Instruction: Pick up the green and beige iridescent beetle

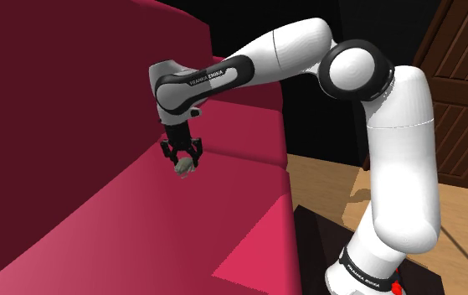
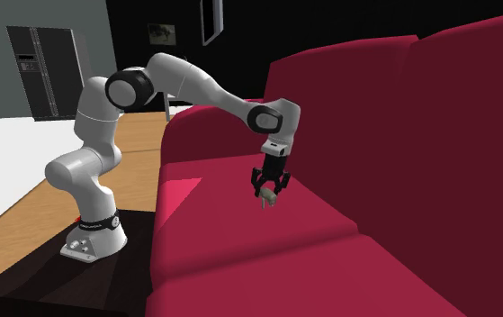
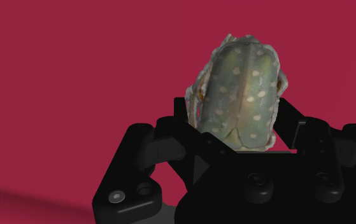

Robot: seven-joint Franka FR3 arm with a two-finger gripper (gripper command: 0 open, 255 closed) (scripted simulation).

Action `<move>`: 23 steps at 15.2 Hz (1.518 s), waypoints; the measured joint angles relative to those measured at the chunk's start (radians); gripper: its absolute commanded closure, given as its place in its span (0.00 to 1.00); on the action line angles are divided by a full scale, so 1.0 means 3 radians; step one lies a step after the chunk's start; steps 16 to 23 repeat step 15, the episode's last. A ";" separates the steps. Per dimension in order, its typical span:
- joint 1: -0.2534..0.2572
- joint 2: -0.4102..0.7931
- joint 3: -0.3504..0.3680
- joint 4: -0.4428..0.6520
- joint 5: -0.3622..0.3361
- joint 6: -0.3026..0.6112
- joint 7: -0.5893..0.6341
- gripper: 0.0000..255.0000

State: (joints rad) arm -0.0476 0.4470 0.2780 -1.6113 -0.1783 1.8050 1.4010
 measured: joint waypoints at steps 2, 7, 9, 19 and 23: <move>-0.0002 -0.0024 0.0003 0.0037 0.0008 -0.0059 -0.0009 1.00; -0.0002 -0.0100 0.0014 0.0153 0.0033 -0.0245 -0.0033 1.00; 0.0002 -0.0108 0.0017 0.0226 0.0038 -0.0326 -0.0039 1.00; 0.0008 -0.0155 0.0025 0.0404 0.0055 -0.0547 -0.0062 1.00; 0.0008 -0.0155 0.0025 0.0404 0.0055 -0.0547 -0.0062 1.00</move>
